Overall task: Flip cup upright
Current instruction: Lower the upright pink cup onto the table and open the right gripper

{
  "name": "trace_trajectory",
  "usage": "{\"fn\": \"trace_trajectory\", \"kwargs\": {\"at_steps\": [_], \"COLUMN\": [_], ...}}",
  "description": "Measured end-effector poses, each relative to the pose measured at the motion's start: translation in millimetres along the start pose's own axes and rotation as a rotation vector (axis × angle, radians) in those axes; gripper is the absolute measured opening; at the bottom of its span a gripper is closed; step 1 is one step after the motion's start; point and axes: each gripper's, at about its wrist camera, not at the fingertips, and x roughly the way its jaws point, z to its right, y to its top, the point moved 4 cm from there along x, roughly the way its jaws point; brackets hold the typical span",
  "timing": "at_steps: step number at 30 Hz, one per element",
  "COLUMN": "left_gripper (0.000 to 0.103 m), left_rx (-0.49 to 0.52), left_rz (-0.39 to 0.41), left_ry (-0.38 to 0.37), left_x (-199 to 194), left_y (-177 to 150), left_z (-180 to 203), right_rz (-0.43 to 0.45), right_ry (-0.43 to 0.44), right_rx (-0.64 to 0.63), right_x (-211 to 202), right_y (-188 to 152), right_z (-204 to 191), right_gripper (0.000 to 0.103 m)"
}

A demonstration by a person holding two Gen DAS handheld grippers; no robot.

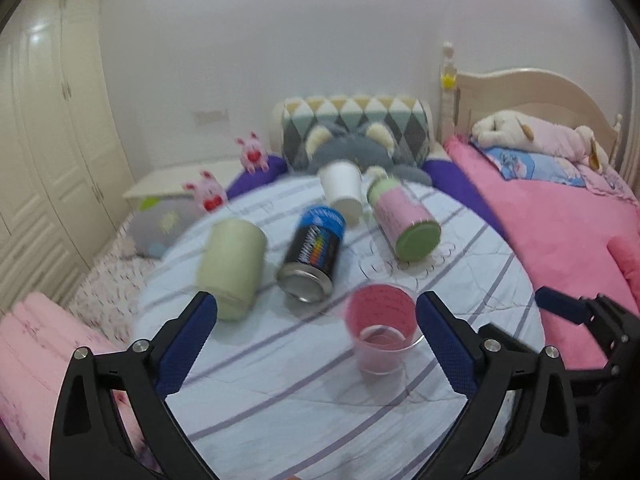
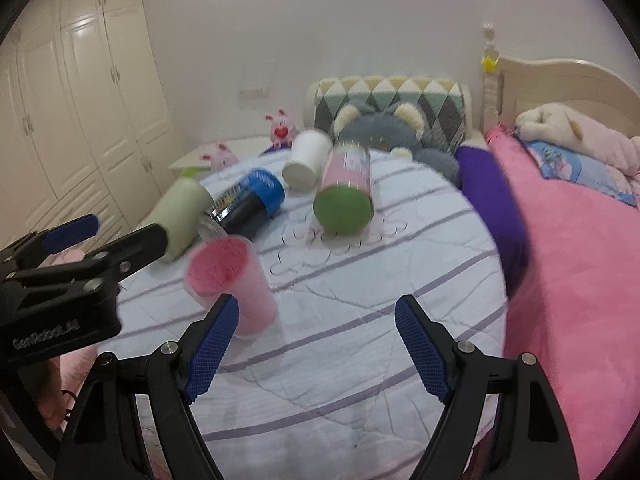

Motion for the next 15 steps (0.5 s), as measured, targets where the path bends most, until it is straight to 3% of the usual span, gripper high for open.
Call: {"fn": "trace_trajectory", "kwargs": {"at_steps": [6, 15], "left_gripper": [0.102, 0.102], "left_rx": [0.003, -0.046], "left_rz": [0.089, 0.132], "left_ry": [0.029, 0.009], "left_x": [-41, -79], "left_y": [5, 2], "left_z": [-22, -56], "right_rz": [0.086, 0.166], "right_ry": [-0.020, -0.046], "right_rx": [-0.031, -0.064], "right_x": [-35, -69], "right_y": [11, 17], "right_z": [-24, -57], "right_gripper": [0.082, 0.082]}}
